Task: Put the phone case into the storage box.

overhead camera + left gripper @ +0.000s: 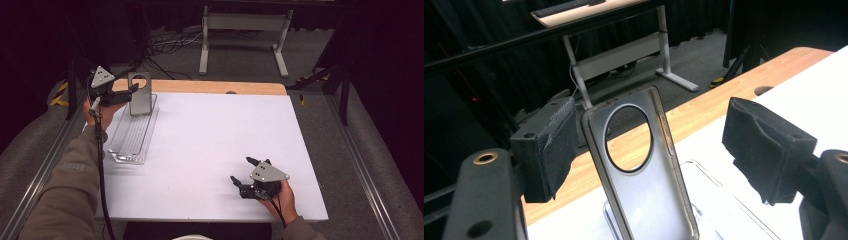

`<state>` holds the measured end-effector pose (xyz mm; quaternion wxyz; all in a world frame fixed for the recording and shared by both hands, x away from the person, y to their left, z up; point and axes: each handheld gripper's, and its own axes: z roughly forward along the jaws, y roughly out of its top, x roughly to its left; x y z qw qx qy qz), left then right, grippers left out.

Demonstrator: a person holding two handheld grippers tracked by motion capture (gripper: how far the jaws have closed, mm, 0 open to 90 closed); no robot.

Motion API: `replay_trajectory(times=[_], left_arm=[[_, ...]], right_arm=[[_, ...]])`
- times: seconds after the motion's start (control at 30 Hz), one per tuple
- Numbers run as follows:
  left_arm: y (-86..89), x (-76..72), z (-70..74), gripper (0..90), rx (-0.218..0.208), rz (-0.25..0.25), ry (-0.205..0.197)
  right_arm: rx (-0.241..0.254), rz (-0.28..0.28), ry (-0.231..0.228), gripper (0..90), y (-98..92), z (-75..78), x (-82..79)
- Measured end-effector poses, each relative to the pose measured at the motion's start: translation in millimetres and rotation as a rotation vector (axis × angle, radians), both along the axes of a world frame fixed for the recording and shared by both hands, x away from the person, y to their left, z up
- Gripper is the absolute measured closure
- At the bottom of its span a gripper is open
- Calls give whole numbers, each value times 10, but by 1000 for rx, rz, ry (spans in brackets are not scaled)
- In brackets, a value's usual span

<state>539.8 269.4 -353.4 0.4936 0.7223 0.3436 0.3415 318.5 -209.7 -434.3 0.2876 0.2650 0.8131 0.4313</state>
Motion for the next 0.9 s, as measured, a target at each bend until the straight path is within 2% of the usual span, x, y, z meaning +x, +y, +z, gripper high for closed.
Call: replay_trajectory(times=[0.23, 0.6, 0.77, 0.8, 0.9], left_arm=[[22, -66, 13, 251, -9, -15, -8], [26, -202, 7, 248, -36, -64, -11], [33, -273, 20, 244, -38, -79, -16], [28, -289, 19, 230, -45, -80, -21], [14, -356, 21, 212, -51, -94, -33]], right_arm=[[5, 26, 12, 242, 15, 4, 2], [8, 36, 5, 235, 28, 12, 1], [14, 35, -7, 214, 28, 28, 5], [15, 22, -13, 178, 29, 26, 7], [19, 14, -17, 164, 29, 28, 7]])
